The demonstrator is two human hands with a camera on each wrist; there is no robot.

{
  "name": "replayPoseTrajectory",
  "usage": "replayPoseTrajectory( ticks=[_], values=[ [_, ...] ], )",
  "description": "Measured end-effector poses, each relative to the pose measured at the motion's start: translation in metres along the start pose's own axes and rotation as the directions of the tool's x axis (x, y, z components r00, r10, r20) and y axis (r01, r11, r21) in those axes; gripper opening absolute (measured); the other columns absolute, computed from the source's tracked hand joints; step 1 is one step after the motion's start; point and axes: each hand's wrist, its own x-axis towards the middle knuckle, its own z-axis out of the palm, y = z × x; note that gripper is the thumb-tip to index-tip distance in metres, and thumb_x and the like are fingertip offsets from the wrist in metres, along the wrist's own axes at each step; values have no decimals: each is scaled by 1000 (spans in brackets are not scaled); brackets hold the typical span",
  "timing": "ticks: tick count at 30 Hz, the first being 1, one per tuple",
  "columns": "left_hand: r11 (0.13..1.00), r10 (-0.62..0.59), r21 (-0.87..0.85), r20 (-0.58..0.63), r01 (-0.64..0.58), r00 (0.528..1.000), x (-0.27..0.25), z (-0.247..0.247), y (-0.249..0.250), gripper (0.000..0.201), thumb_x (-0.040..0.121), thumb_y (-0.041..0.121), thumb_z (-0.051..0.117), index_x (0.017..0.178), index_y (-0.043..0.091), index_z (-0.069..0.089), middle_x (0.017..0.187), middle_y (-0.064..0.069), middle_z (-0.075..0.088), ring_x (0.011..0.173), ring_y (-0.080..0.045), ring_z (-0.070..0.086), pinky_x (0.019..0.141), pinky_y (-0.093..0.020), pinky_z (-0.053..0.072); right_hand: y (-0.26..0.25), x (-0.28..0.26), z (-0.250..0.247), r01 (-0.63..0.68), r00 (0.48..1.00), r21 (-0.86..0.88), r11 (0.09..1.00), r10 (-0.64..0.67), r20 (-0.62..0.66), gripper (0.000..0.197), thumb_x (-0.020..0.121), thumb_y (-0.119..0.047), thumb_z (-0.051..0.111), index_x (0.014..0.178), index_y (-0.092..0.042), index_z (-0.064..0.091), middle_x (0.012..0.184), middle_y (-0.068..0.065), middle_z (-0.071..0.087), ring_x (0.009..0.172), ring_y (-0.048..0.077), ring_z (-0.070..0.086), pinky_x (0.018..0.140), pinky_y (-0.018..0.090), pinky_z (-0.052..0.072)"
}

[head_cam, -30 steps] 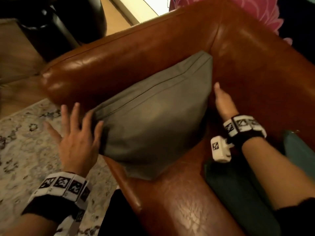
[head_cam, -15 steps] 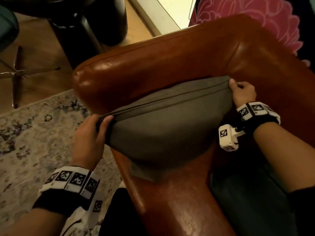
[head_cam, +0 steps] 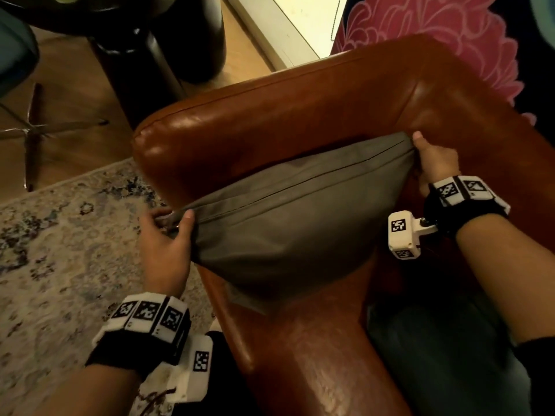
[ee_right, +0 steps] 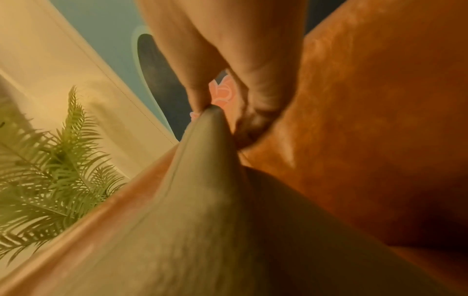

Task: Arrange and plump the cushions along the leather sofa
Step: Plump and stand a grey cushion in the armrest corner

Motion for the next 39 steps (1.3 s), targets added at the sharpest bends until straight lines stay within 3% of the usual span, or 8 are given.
replayPoseTrajectory(
  ticks=[6,14,18,21,23,30,34,39],
  values=[
    [978,-206,59,64,202,977,-10,-17,-6,51,97,47,49,91,-2,62,74,-17,60,55,-29,55,48,-33,49,-14,1,-13,177,983,-233,956,-162,82,33,87,-47,69,72,-18,66,72,0,62,66,17,59,69,33,52],
    [983,-161,99,55,155,985,-8,-10,4,54,97,49,47,83,-3,55,70,-15,55,58,-29,55,42,-30,46,-18,-30,7,290,925,-550,783,-377,-48,54,100,-42,49,133,0,56,138,20,52,132,37,47,110,39,34],
    [983,-170,77,37,167,985,-16,-8,-1,53,97,53,43,81,4,53,67,-8,53,57,-25,53,54,-39,48,-2,-130,75,759,630,-522,388,-640,441,58,101,-41,40,146,-3,43,155,20,37,151,35,20,120,48,7],
    [980,-174,98,0,173,985,-17,-7,-8,49,96,57,41,81,12,56,72,-11,57,60,-30,57,55,-41,50,33,-217,122,977,198,-214,4,-394,898,60,103,-46,26,155,-16,30,164,7,26,153,24,14,121,46,-3],
    [975,-144,167,-20,145,989,-14,-10,-13,52,95,59,41,88,10,58,77,-16,61,65,-35,61,60,-48,54,51,-227,130,981,120,-150,-125,-220,968,61,104,-50,20,159,-23,16,167,-2,12,154,18,7,121,43,-6],
    [968,-100,230,-27,103,995,-11,-12,-20,59,94,61,40,87,5,58,74,-19,62,65,-38,62,61,-52,53,36,-75,52,794,581,-609,-4,-292,760,65,95,-62,-1,156,-42,0,168,-6,2,155,20,-1,122,42,-6],
    [982,-123,145,-4,122,992,-10,-5,-15,64,86,73,40,86,11,60,76,-15,62,70,-38,63,62,-52,54,33,-43,26,671,705,-740,47,-353,616,57,101,-60,11,155,-44,3,168,-5,-4,154,25,-11,119,44,-13],
    [983,-183,-7,-65,183,981,-21,-8,-11,57,93,60,45,96,3,50,78,-9,52,62,-29,54,52,-45,49,17,-30,22,247,966,-413,876,-257,33,63,101,-47,45,152,-12,37,154,18,40,142,34,37,115,37,29]
  ],
)
